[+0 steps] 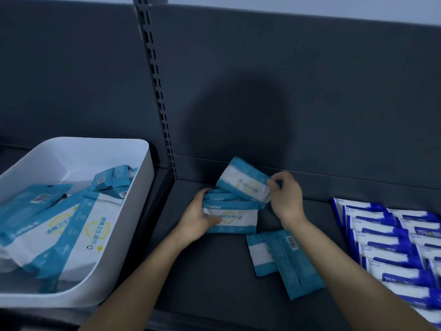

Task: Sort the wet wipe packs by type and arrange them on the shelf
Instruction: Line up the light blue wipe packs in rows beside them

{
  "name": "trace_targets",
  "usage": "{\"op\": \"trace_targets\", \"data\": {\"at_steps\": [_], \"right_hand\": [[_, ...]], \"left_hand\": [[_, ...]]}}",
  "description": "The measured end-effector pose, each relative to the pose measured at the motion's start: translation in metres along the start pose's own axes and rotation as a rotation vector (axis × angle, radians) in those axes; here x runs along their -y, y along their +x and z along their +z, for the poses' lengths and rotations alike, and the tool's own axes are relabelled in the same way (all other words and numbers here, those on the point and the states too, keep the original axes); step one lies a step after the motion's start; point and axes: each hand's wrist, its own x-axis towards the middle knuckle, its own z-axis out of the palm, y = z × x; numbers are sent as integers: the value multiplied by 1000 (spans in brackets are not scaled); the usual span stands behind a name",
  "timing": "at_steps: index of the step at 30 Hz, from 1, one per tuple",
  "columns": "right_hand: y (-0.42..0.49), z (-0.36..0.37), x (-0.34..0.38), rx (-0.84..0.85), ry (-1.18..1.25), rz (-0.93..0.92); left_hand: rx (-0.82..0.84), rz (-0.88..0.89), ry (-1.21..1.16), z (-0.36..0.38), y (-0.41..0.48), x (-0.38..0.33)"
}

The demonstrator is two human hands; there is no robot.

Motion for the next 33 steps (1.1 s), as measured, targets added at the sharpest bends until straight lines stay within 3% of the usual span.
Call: {"op": "trace_targets", "data": {"at_steps": [3, 10, 16, 20, 25, 29, 33], "right_hand": [[3, -6, -4, -39, 158, 141], [-6, -16, 0, -90, 290, 155], [-32, -3, 8, 198, 585, 517], [-47, 24, -3, 231, 211, 442], [-50, 32, 9, 245, 359, 510], [-56, 31, 12, 399, 167, 556], [-32, 14, -5, 230, -314, 189]], "left_hand": [[-36, -36, -21, -2, 1, -1], [-97, -58, -93, 0, 2, -1], [-199, -41, -201, 8, 3, -6], [-156, -70, -378, 19, 1, -11], [-83, -7, -457, 16, 3, -12], [-129, -1, -372, 14, 2, -12], [-164, 31, -335, 2, 1, -12]]}}
